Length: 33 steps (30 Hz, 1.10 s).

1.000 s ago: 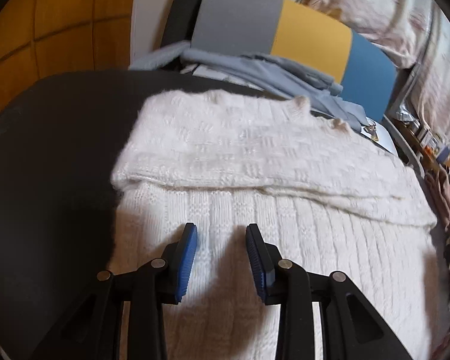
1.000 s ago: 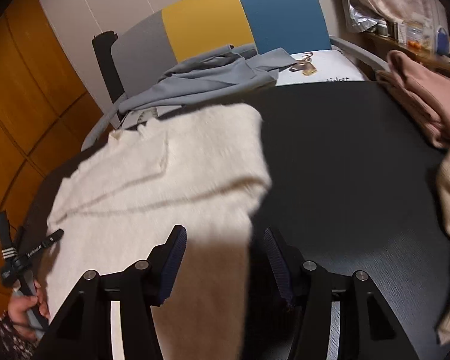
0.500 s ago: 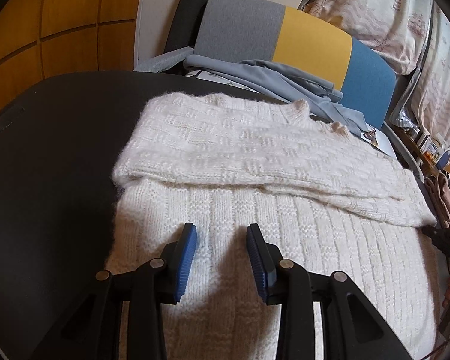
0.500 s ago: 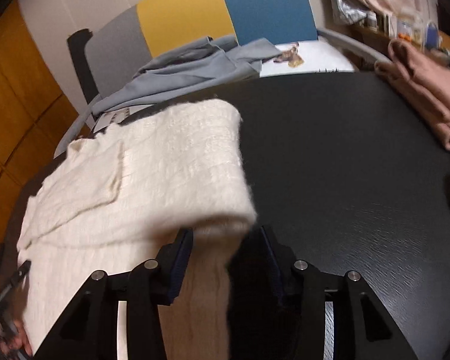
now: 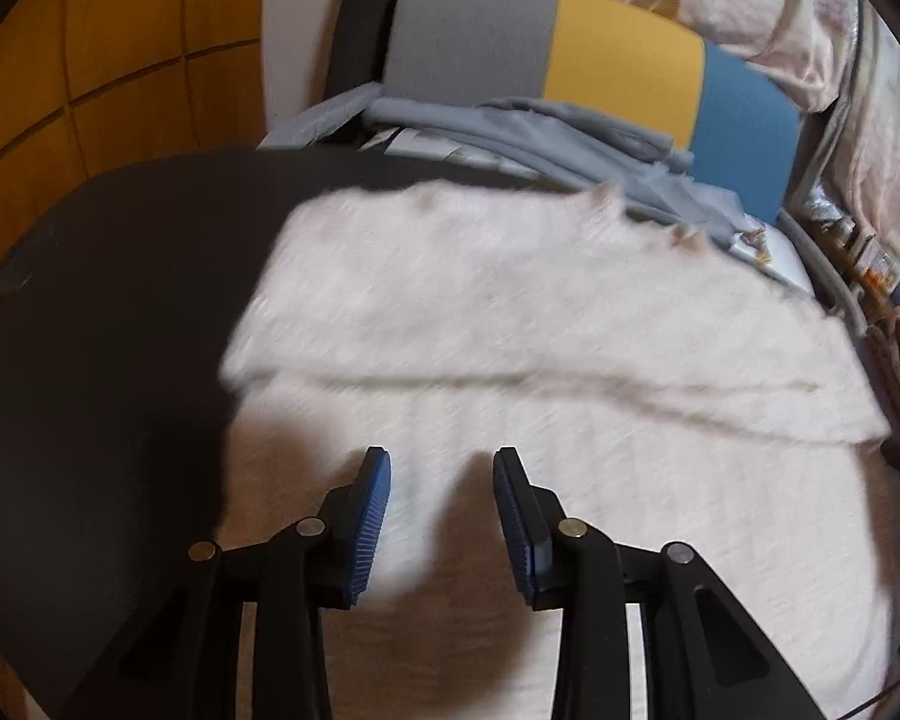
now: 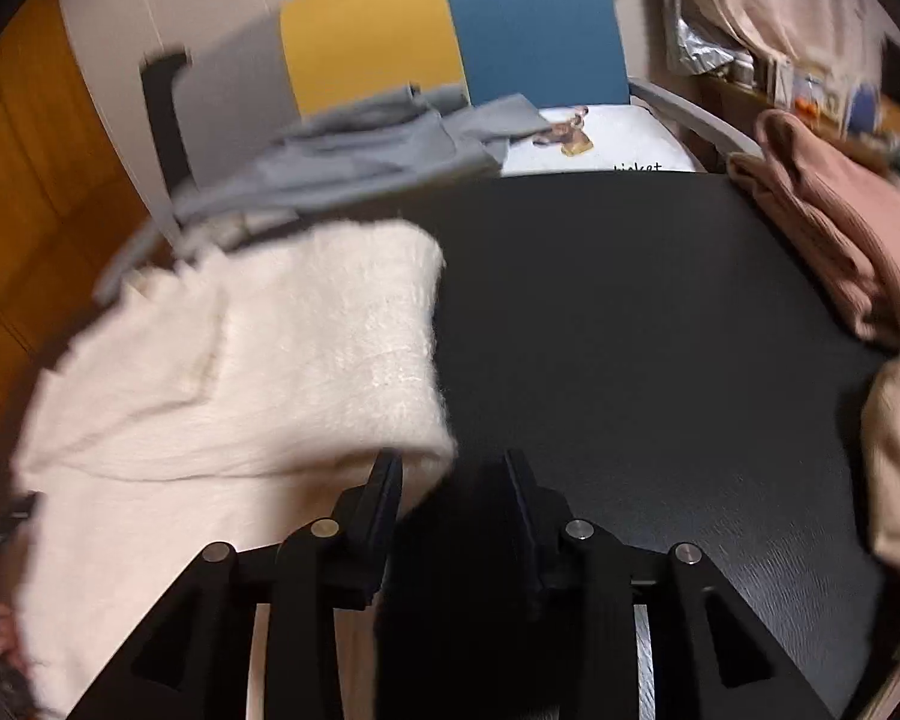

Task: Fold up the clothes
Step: 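Grasp the sweater side with the right gripper and fold it over the body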

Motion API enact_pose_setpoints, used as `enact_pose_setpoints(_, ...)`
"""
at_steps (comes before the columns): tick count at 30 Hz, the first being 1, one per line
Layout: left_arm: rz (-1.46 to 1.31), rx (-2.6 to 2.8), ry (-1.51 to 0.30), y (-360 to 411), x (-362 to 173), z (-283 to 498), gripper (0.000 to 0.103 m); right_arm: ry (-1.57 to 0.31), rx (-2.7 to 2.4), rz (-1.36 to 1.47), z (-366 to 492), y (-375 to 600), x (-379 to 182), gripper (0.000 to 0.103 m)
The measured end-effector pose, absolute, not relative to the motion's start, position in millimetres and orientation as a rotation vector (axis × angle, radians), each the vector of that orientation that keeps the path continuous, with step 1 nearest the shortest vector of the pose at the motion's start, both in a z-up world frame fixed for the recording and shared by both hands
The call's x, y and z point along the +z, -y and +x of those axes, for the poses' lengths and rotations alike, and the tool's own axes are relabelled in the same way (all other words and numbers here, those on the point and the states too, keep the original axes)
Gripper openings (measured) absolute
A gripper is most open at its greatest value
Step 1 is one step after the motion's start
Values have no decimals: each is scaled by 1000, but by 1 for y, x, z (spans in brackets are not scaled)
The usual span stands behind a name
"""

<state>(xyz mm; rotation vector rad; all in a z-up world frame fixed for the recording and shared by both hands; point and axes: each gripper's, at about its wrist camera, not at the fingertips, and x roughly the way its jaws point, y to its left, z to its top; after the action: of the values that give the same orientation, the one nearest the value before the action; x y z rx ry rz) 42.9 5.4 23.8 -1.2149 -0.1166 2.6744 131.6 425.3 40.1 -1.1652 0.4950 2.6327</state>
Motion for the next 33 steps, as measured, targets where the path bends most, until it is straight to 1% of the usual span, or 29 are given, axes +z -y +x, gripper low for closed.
enact_pose_setpoints(1,-1155,2672,142,-15,34,44,35,-520,2653,-1115,141,-430,46,35)
enact_pose_setpoints(3,-1101,2637,134,-44,48,41,36,-569,2685,-1030,148,-440,55,33)
enact_pose_setpoints(4,-1085,2609,97,-64,52,38,36,-587,2694,-1001,147,-444,58,29)
enact_pose_setpoints(5,-1072,2578,53,-86,57,34,36,-587,2696,-997,140,-447,61,28)
enact_pose_setpoints(8,-1025,2488,-138,-153,56,25,36,-591,2707,-1036,98,-458,66,28)
enact_pose_setpoints(10,-1035,2418,-253,-191,48,19,36,-618,2695,-1090,65,-469,67,31)
enact_pose_setpoints(12,-1042,2397,-349,-211,34,16,37,-656,2677,-1159,32,-481,67,31)
enact_pose_setpoints(16,-986,2397,-274,-202,30,17,37,-891,2608,-1364,-6,-504,37,31)
enact_pose_setpoints(17,-988,2387,-231,-197,29,15,37,-931,2610,-1371,-11,-507,31,34)
enact_pose_setpoints(19,-1000,2363,-146,-188,29,10,37,-1037,2627,-1379,-17,-510,21,34)
enact_pose_setpoints(23,-987,2374,-154,-191,26,11,37,-1285,2663,-1387,-23,-511,5,35)
enact_pose_setpoints(25,-980,2385,-173,-193,26,14,38,-1408,2659,-1417,-24,-507,-3,38)
enact_pose_setpoints(27,-980,2384,-161,-192,26,12,38,-1515,2646,-1420,-24,-503,-11,38)
enact_pose_setpoints(30,-981,2379,-142,-190,25,11,38,-1526,2666,-1456,-25,-488,-13,38)
enact_pose_setpoints(31,-980,2379,-140,-190,25,11,38,-1499,2683,-1468,-25,-482,-11,27)
enact_pose_setpoints(32,-980,2379,-137,-190,25,11,38,-1402,2718,-1468,-22,-473,-6,13)
enact_pose_setpoints(33,-980,2378,-134,-190,25,10,38,-1305,2750,-1467,-20,-464,-1,13)
